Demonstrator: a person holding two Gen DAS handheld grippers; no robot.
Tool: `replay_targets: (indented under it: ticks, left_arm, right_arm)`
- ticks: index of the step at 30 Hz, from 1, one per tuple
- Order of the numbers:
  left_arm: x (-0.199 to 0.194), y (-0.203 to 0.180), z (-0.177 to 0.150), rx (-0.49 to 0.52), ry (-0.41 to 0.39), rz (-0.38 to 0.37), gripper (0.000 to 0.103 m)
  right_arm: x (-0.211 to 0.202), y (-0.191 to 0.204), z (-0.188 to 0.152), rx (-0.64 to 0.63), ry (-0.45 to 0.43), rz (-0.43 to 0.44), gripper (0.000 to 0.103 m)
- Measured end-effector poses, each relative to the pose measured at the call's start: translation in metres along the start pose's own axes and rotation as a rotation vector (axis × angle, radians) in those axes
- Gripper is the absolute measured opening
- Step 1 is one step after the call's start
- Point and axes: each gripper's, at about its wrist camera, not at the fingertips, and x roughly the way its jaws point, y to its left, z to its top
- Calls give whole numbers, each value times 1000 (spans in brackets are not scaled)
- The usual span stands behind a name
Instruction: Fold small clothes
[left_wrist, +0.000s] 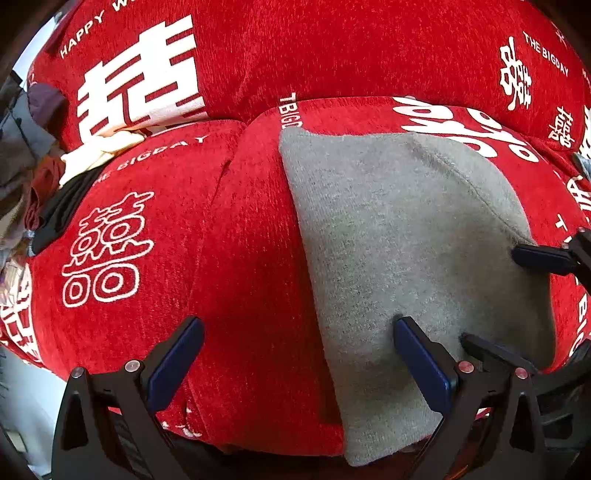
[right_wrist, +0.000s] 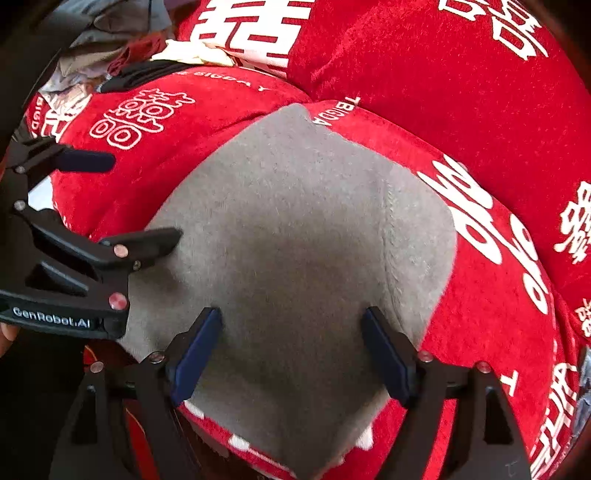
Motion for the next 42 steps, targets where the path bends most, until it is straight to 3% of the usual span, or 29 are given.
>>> replay_targets:
  ticks: [15,21,26,30,35,42]
  left_arm:
    - [-28,-33,8,44,-34,-25,103]
    - [-21,-38,9,25,27,-68,103]
    - [-20,-38,9,-19,31,-107,103]
    - [-22,-34,6,-89,7,-33,103]
    - [-9,-34,7,-73,62,-35,103]
    - [-10,-35,12,-64,45,-26,103]
  right_arm:
    - [-46,-19,-23,114,-44,-96,82]
    - [-41,-29,-25,163,-21,-98,82]
    - [-37,-28,-25,154,-10,-101,82]
    - [-32,-30,-24,149,6,-98,82]
    - [-25,-32,-21,155,20,-94,82]
    - [-21,-32,-14,138,25,-97,82]
